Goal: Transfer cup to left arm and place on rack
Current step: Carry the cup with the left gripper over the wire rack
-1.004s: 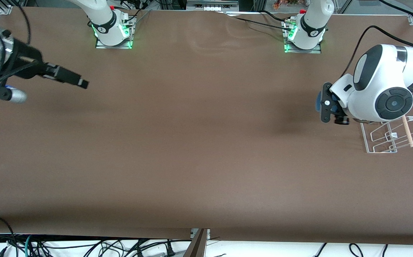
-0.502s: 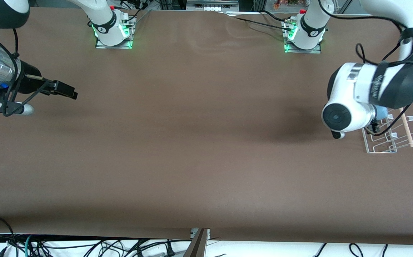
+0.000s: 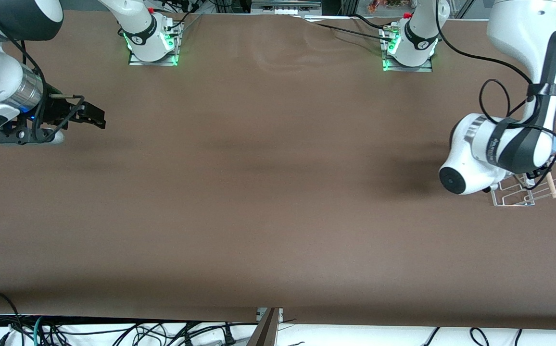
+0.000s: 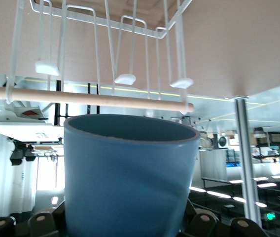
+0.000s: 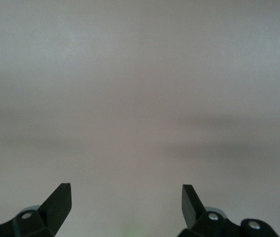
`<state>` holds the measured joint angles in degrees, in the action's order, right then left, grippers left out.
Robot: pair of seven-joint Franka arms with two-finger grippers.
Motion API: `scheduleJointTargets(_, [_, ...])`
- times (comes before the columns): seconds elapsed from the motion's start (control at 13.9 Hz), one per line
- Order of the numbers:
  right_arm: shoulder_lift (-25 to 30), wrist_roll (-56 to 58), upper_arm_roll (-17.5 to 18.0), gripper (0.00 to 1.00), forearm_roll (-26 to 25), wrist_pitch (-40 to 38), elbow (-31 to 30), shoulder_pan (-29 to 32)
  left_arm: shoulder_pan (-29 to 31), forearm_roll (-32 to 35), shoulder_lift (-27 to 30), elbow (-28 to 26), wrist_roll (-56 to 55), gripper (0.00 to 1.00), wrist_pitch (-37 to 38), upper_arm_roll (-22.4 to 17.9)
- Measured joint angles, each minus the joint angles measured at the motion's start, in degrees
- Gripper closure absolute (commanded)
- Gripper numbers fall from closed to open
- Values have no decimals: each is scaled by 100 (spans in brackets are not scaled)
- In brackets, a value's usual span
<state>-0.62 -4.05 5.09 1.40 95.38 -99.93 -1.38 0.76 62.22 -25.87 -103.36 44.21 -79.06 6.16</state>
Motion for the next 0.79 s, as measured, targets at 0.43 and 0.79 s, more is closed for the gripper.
scheduleJointTargets(0.43, [168, 110, -1, 1, -35, 142, -67, 57, 83, 1434, 572, -1583, -1569, 100, -526, 63])
scheduleJointTargets(0.79, [200, 122, -27, 1, -46, 119, 43, 70, 238, 1619, 572, -1973, -1939, 100, -775, 57])
